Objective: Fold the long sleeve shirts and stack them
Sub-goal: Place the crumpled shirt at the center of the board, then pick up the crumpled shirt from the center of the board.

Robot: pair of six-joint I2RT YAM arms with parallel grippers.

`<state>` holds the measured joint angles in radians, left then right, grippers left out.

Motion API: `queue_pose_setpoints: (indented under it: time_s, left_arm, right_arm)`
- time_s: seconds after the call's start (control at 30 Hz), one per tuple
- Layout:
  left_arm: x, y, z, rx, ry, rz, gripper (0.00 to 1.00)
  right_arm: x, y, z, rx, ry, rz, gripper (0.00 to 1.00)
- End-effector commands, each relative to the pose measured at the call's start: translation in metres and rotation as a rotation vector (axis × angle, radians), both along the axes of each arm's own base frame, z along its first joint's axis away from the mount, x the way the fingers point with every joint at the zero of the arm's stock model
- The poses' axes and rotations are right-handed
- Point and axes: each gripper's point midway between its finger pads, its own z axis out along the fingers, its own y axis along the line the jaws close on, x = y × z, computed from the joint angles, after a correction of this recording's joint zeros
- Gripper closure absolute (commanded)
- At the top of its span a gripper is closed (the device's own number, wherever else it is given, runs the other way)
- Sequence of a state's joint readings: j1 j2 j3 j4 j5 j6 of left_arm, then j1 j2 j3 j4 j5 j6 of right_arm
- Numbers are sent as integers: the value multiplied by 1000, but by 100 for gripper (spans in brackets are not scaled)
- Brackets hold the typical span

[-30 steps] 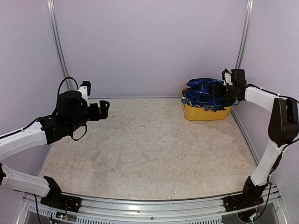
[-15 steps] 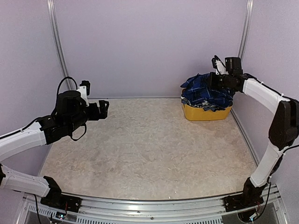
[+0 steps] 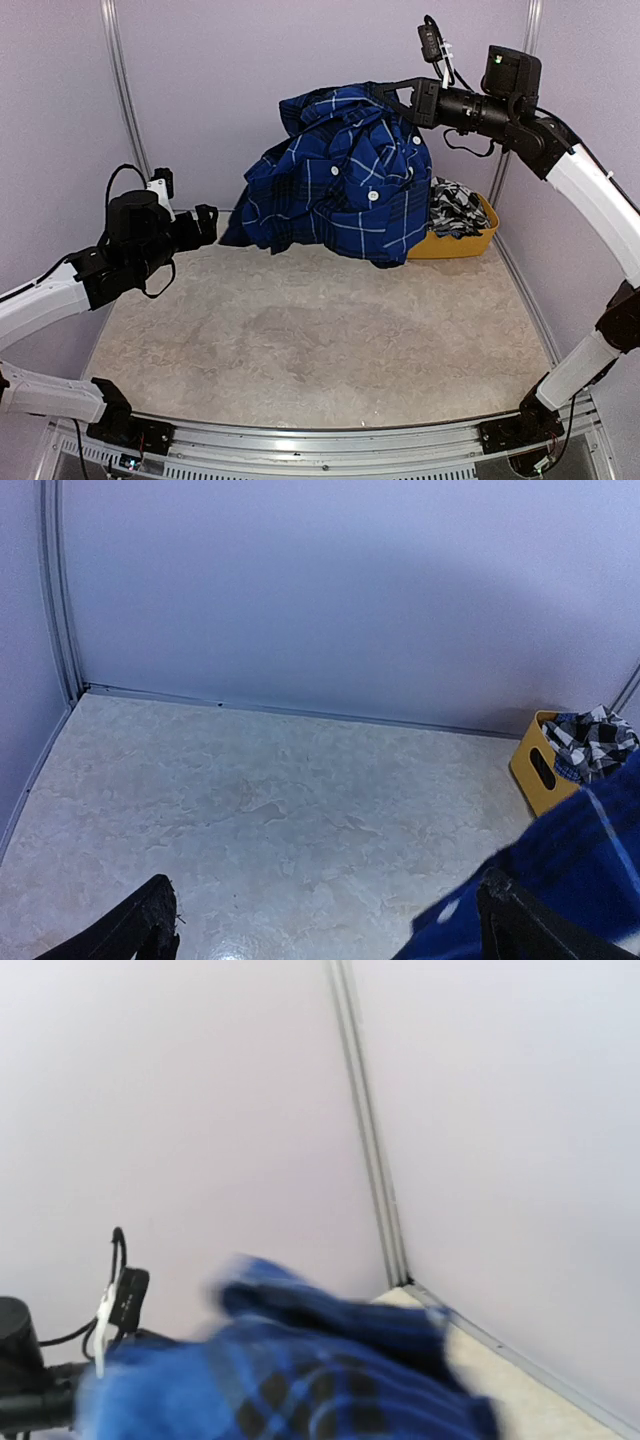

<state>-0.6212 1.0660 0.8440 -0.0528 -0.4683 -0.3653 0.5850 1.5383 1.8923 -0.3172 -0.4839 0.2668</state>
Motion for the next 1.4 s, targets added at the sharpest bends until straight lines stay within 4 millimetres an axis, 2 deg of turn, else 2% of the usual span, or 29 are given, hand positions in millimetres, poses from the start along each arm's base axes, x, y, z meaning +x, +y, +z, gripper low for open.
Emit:
queue_pose_setpoints:
  time_s: [0.0, 0.1, 0.13, 0.2, 0.27, 0.33, 0.37, 0.43, 0.47, 0.53, 0.63, 0.77, 0.9, 1.0, 1.13, 1.23, 1.37]
  left_arm:
    - [-7, 15, 19, -41, -40, 33, 1]
    - [-12, 22, 21, -46, -48, 40, 1]
    - [-13, 23, 20, -46, -48, 41, 1]
    - [-16, 24, 18, -48, -49, 38, 1]
    - [-17, 23, 15, -49, -41, 29, 1]
    - [-17, 16, 11, -48, -31, -3, 1]
    - [-17, 9, 9, -46, -22, -43, 1]
    - [-19, -9, 4, -34, -12, -118, 1]
    - [-20, -18, 1, -28, -7, -149, 1]
    - [-21, -36, -9, 0, 13, -206, 1]
    - [-23, -61, -26, 57, 46, -289, 1]
    - [-22, -89, -69, 147, 150, -379, 1]
    - [-29, -110, -111, 183, 230, -450, 1]
    - [-34, -123, -135, 199, 241, -484, 1]
    - [-39, -129, -167, 246, 280, -521, 2]
    - [-39, -130, -190, 279, 325, -527, 2]
    - [-36, -129, -207, 295, 358, -511, 2]
  right_arm:
    - [16, 8, -48, -23, 109, -19, 100]
    - [39, 5, -127, -112, 243, -120, 99]
    - [48, -1, -152, -149, 279, -171, 95]
    - [66, -15, -200, -237, 356, -272, 78]
    - [77, -32, -239, -317, 431, -337, 52]
    - [74, -43, -260, -370, 457, -369, 28]
    - [68, -44, -263, -375, 452, -355, 17]
    - [51, -41, -264, -366, 435, -299, 9]
    - [41, -40, -262, -368, 422, -275, 8]
    - [17, -28, -270, -403, 412, -214, 7]
    - [-17, -13, -301, -483, 441, -164, 9]
    - [-53, -1, -339, -575, 469, -158, 11]
    - [-79, -1, -376, -604, 574, -165, 13]
    - [-88, -7, -402, -631, 636, -234, 11]
    - [-86, -11, -430, -741, 645, -332, 9]
    - [-87, 9, -430, -777, 590, -318, 9]
    - [-87, 38, -430, -757, 561, -255, 8]
